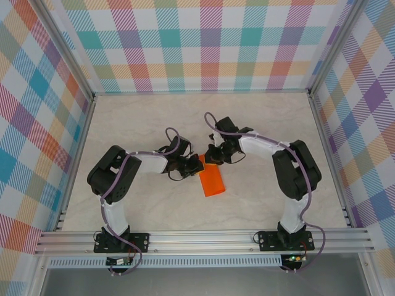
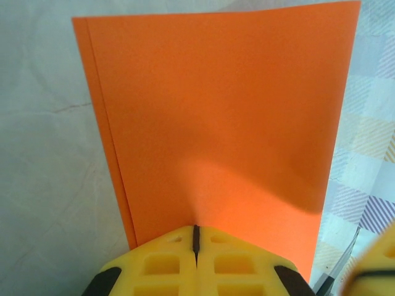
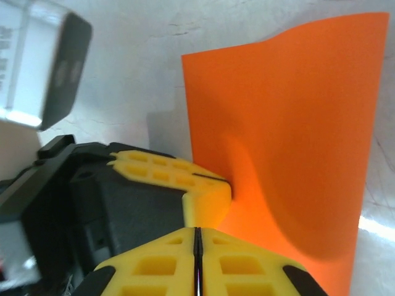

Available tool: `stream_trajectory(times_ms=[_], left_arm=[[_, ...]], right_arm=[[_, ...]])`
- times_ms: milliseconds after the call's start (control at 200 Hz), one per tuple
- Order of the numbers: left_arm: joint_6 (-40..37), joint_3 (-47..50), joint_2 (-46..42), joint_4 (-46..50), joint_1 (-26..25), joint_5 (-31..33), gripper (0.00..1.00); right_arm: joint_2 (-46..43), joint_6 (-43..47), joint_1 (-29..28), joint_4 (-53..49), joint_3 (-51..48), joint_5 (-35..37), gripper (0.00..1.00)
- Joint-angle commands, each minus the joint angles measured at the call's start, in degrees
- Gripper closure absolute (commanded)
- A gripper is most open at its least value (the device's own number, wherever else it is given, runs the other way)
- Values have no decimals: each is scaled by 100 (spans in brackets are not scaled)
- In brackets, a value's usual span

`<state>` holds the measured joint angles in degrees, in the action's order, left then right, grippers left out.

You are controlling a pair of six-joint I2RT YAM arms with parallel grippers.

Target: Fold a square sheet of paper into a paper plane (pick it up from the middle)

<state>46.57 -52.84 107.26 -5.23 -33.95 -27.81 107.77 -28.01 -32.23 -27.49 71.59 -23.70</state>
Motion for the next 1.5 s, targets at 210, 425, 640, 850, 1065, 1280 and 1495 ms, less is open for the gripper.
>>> stream_trajectory(times_ms=[210, 425, 640, 850, 1065, 1280, 1495], left_arm=[[-165, 175, 78, 1217, -26, 632, 100], [-166, 173, -30, 1253, -30, 639, 100], [-183, 134, 18, 1244, -31, 605, 100], [-157, 205, 14, 1285, -32, 704, 100], [-157, 272, 13, 1373, -32, 790, 100], [-216, 353, 27, 1489, -31, 855, 100], [-457, 319, 16, 1683, -23, 927, 100]], right_arm=[[432, 254, 154, 75, 197, -386, 94], [515, 339, 232, 186, 67, -486, 95], [635, 400, 261, 211, 30, -519, 94], [733, 445, 295, 239, -29, -461, 95], [743, 585, 400, 370, -262, -442, 95], [644, 700, 606, 465, -490, -451, 96], [264, 729, 1056, 554, -745, -505, 97]])
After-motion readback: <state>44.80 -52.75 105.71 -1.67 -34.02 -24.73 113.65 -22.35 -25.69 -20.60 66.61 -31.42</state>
